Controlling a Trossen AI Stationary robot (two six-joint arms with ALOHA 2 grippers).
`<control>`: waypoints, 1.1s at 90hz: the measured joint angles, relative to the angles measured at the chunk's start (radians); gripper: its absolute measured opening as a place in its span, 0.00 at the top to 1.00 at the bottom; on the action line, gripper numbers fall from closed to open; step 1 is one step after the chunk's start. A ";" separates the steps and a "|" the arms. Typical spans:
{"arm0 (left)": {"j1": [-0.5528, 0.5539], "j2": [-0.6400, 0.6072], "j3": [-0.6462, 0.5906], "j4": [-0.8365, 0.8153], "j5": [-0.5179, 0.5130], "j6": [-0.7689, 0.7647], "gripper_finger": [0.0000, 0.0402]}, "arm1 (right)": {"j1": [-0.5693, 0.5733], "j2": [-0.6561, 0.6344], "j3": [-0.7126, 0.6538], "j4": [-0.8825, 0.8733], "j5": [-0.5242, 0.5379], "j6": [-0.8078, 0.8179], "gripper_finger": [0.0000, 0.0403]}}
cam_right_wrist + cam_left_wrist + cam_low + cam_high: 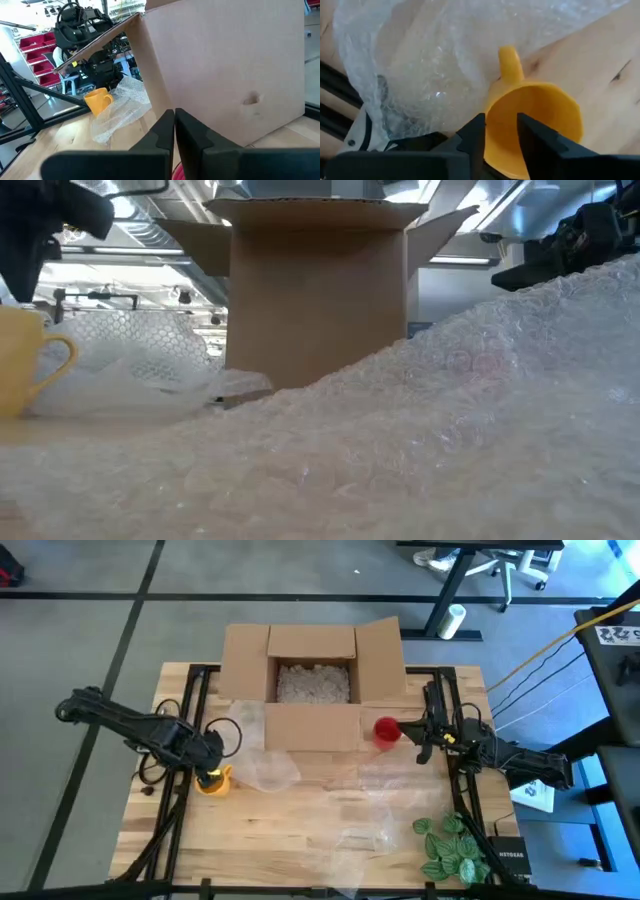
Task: Wrap mug
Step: Wrap the yellow mug using the bubble wrap
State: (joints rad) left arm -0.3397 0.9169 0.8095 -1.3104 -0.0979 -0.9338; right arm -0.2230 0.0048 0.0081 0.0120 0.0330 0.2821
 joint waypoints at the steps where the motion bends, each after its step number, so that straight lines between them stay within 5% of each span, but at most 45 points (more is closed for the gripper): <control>1: 0.000 0.000 -0.003 0.005 0.002 0.002 0.75 | 0.000 0.000 0.000 0.000 0.000 0.000 1.00; 76: 0.000 0.004 -0.145 0.100 0.010 0.054 0.74 | 0.000 0.000 0.000 0.000 0.000 0.000 1.00; 99: 0.000 0.004 -0.145 0.100 0.014 0.067 0.93 | 0.000 0.000 0.000 0.000 0.000 0.000 1.00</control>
State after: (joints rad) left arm -0.3397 0.9211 0.6647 -1.2108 -0.0836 -0.8665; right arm -0.2230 0.0048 0.0078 0.0120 0.0330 0.2825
